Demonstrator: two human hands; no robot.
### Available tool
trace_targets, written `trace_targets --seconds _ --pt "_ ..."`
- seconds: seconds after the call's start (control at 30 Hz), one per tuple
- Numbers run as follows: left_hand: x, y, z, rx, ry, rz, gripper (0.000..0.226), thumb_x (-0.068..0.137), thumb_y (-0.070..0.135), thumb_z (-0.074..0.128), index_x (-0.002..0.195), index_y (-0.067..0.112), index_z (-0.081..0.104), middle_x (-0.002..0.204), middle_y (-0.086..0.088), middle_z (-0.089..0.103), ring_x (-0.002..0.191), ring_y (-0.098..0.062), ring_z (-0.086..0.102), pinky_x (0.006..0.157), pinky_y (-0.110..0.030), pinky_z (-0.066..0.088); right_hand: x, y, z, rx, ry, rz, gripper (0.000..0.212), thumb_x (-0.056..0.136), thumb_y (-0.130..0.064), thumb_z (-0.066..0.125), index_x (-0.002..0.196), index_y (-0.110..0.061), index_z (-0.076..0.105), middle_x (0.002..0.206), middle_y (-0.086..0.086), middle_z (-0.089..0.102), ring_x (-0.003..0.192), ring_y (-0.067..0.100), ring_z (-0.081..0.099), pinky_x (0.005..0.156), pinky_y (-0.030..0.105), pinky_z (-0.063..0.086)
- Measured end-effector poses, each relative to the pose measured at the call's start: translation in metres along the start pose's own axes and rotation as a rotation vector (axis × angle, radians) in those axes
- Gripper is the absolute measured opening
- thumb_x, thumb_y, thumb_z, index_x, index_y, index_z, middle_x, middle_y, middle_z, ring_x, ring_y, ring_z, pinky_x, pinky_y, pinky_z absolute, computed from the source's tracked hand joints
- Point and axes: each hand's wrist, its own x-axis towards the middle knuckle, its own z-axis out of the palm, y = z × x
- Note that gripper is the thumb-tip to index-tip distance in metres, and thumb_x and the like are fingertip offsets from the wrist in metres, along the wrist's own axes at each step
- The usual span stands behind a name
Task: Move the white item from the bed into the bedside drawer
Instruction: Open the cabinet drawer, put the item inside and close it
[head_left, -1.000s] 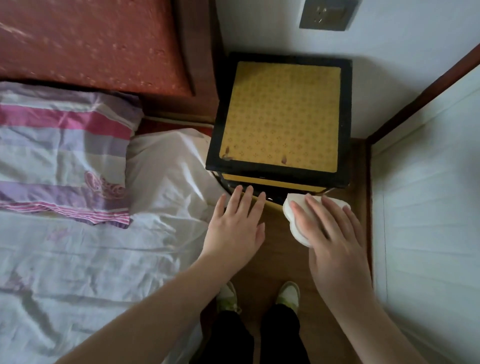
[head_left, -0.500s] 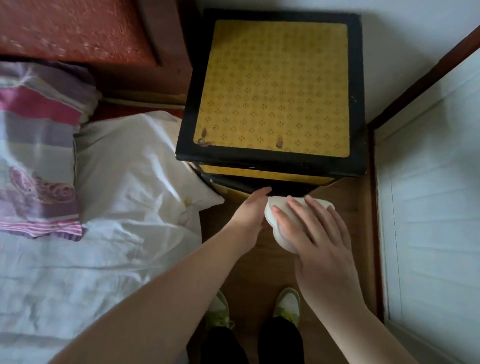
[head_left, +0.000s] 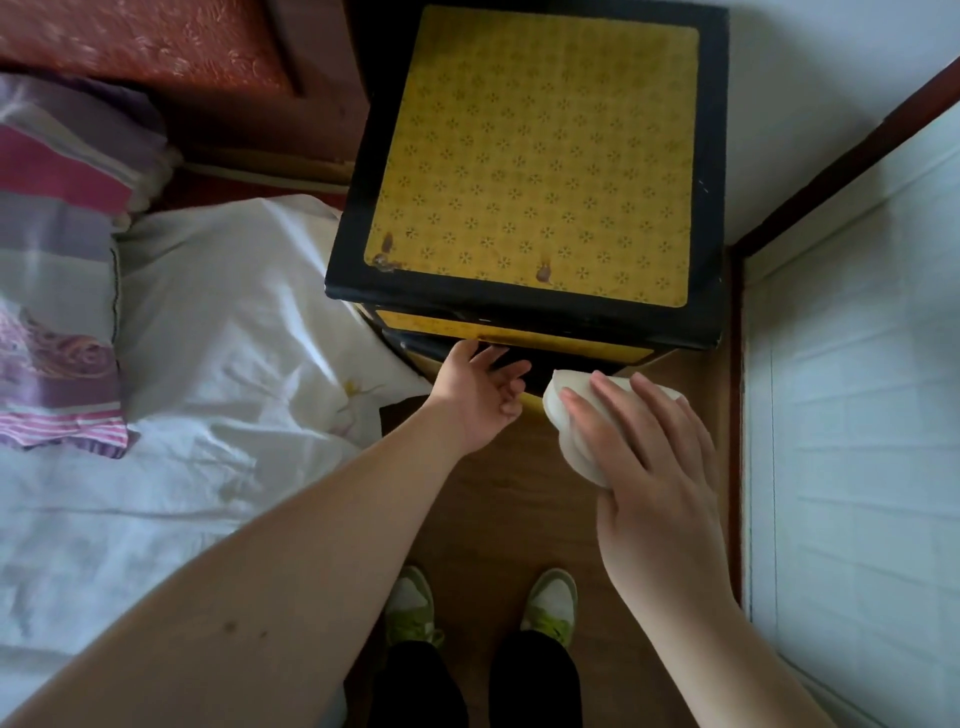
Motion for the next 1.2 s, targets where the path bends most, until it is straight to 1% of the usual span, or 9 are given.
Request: trace_targets --seconds 0.3,0.4,0.5,0.6,0.7,0.87,0.97,1.1,1.2 --pt "0.001 -0.018 0.002 0.006 0.01 -0.019 0.043 0.1 0.046 0.026 0.099 0.014 0.056 0.083 -0.007 0.058 0.07 -0.019 0.054 0.068 -0.031 0.038 -0.01 -0.005 0.003 0.038 -0.015 0.038 0.06 0.075 0.005 0.056 0.132 -0.014 0.055 0.137 0.008 0.057 0.134 0.03 0.04 0.111 0.057 0.031" --pt "-0.007 -0.033 -0.01 -0.013 -0.01 -0.052 0.044 0.099 0.043 0.026 0.122 0.015 0.051 0.103 -0.01 0.056 0.094 -0.022 0.048 0.077 -0.031 0.033 -0.01 -0.008 0.002 0.077 -0.023 0.053 0.057 0.077 0.001 0.05 0.132 -0.013 0.055 0.135 0.007 0.058 0.131 0.026 0.039 0.11 0.053 0.031" --pt "-0.017 -0.042 -0.02 0.002 -0.005 -0.06 0.046 0.099 0.045 0.026 0.128 0.018 0.05 0.105 -0.012 0.054 0.075 -0.02 0.048 0.061 -0.03 0.029 -0.008 -0.01 0.003 0.107 -0.019 0.066 0.054 0.082 -0.004 0.047 0.135 -0.011 0.053 0.136 0.007 0.057 0.132 0.024 0.038 0.109 0.051 0.034" --pt "-0.022 -0.052 -0.03 -0.004 0.039 -0.085 0.045 0.099 0.046 0.022 0.123 0.019 0.049 0.081 -0.009 0.055 0.061 -0.018 0.044 0.057 -0.03 0.027 -0.002 -0.009 0.006 0.161 0.002 0.117 0.059 0.079 0.0 0.064 0.135 -0.007 0.052 0.131 0.008 0.061 0.127 0.023 0.046 0.104 0.047 0.042" --pt "-0.027 -0.063 -0.041 -0.013 0.069 -0.104 0.046 0.1 0.046 0.019 0.12 0.018 0.05 0.072 -0.008 0.052 0.059 -0.019 0.043 0.056 -0.03 0.026 0.008 -0.005 0.008 0.175 0.011 0.124 0.058 0.075 0.002 0.074 0.129 -0.005 0.056 0.124 0.009 0.064 0.119 0.026 0.056 0.099 0.041 0.048" --pt "-0.028 -0.066 -0.053 -0.015 0.058 -0.11 0.045 0.098 0.047 0.022 0.105 0.019 0.056 0.068 -0.007 0.055 0.057 -0.018 0.044 0.055 -0.03 0.029 0.03 0.01 0.011 0.039 0.091 -0.002 0.041 0.08 -0.005 0.065 0.121 -0.012 0.065 0.118 0.007 0.067 0.112 0.026 0.058 0.094 0.042 0.049" --pt "-0.027 -0.064 -0.056 -0.006 0.045 -0.111 0.042 0.097 0.047 0.027 0.097 0.018 0.058 0.067 -0.006 0.057 0.056 -0.018 0.047 0.052 -0.03 0.032 0.042 0.019 0.019 -0.107 0.042 0.045 0.045 0.071 -0.003 0.075 0.114 -0.018 0.07 0.107 0.011 0.064 0.101 0.032 0.057 0.084 0.047 0.048" --pt "-0.026 -0.062 -0.058 0.027 0.027 -0.107 0.037 0.095 0.046 0.031 0.094 0.019 0.057 0.066 -0.006 0.056 0.055 -0.018 0.048 0.052 -0.031 0.036 0.048 0.031 0.031 -0.181 -0.029 0.084 0.044 0.068 -0.001 0.078 0.108 -0.019 0.072 0.085 0.01 0.057 0.079 0.03 0.052 0.067 0.039 0.046" --pt "-0.028 -0.062 -0.058 0.046 0.016 -0.107 0.035 0.095 0.047 0.032 0.095 0.02 0.056 0.068 -0.005 0.056 0.055 -0.018 0.048 0.052 -0.031 0.037 0.055 0.039 0.037 -0.153 -0.085 0.069 0.045 0.068 0.001 0.078 0.109 -0.017 0.072 0.08 0.01 0.06 0.076 0.03 0.055 0.065 0.037 0.045"
